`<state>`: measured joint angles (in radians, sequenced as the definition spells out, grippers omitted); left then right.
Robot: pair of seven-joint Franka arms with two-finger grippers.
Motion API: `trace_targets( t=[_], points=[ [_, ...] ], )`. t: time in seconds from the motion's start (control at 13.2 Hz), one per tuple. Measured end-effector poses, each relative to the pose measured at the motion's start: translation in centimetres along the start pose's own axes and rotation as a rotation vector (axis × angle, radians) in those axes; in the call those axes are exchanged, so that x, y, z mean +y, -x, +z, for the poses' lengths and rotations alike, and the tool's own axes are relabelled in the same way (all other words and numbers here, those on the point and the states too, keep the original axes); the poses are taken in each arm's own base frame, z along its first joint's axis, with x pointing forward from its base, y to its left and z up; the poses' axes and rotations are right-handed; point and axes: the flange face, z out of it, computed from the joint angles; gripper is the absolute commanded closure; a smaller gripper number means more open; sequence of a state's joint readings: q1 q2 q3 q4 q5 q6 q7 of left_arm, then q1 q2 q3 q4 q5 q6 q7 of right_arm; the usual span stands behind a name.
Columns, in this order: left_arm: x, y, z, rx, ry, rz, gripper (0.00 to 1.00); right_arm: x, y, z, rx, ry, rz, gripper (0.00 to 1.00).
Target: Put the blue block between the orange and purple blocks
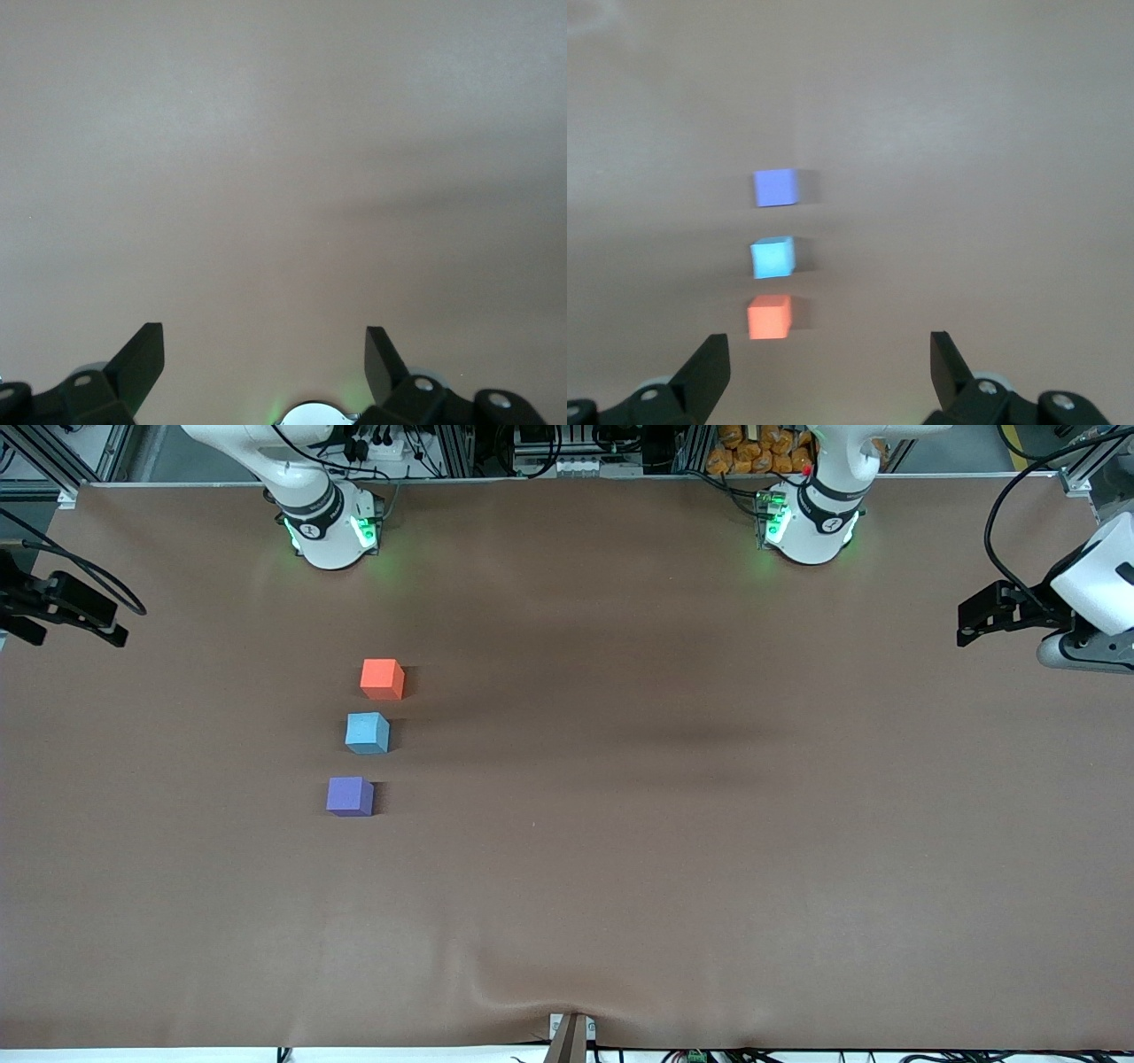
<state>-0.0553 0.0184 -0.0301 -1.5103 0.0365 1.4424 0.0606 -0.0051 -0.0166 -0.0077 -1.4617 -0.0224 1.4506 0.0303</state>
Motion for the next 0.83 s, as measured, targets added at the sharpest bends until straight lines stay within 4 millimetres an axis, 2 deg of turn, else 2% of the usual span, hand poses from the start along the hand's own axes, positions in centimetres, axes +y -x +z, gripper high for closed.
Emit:
trace_targets(
  t=[0.38, 0.83],
  points=[
    [-0.02, 0.0, 0.0, 0.0, 0.0, 0.0, 0.0, 0.22, 0.84, 0.24, -0.066, 0.021, 0.002, 0.0],
    [-0.14, 0.0, 0.03, -0.001, 0.0, -0.003, 0.0, 0.27, 0.92, 0.04, -0.068, -0.014, 0.006, 0.0]
  ],
)
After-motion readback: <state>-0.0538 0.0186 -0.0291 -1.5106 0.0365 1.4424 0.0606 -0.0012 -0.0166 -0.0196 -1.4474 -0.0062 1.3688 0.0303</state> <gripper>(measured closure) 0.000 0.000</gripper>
